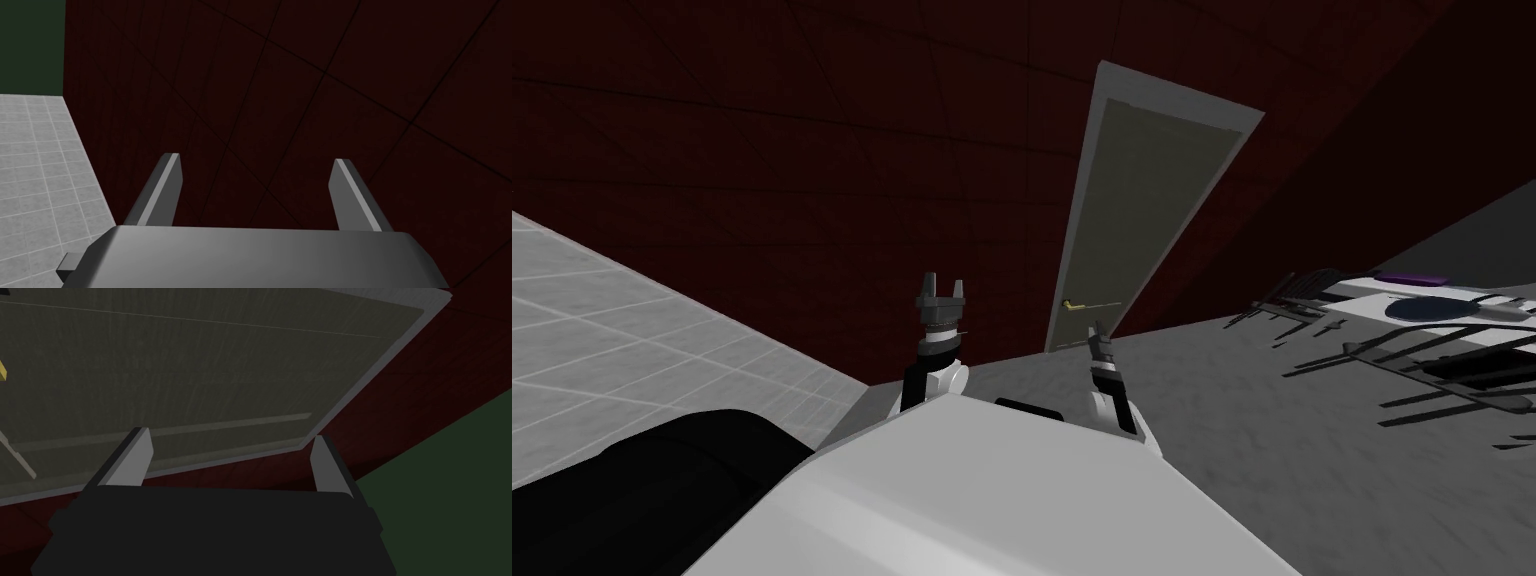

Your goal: Pull the door open

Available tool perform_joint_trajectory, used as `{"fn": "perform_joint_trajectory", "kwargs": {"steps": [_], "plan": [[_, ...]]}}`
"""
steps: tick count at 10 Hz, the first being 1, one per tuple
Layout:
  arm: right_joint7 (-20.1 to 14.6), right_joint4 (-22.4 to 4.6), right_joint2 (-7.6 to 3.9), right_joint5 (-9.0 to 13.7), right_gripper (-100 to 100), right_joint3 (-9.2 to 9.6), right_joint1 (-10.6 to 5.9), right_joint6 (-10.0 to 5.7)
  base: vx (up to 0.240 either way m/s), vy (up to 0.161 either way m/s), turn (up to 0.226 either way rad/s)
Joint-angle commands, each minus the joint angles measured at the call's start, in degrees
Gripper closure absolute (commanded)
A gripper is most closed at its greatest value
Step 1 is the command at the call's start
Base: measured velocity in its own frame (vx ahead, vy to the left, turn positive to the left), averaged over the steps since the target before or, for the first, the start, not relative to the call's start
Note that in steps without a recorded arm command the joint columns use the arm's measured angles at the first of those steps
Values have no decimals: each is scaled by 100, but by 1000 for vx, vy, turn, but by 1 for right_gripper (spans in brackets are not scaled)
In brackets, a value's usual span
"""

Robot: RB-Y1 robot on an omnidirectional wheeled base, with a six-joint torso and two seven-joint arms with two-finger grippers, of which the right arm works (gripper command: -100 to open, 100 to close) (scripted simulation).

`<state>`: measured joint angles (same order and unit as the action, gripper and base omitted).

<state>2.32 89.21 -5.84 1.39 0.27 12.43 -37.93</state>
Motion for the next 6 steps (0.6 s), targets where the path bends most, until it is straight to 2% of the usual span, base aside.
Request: {"fn": "perform_joint_trajectory", "kwargs": {"steps": [1,3,4,5,6], "plan": [[-39,-197,-27,6,-100,-18,-40,-32,27,-54,69],[-138,-643,-72,13,-100,-74,-261,-136,38,-90,182],[-138,-763,-72,13,-100,-74,-261,-136,40,-80,66],[-188,-983,-94,16,-100,-102,-371,-188,40,-63,109],[-238,-1184,-116,19,-100,-129,-481,-240,39,-102,217]]}}
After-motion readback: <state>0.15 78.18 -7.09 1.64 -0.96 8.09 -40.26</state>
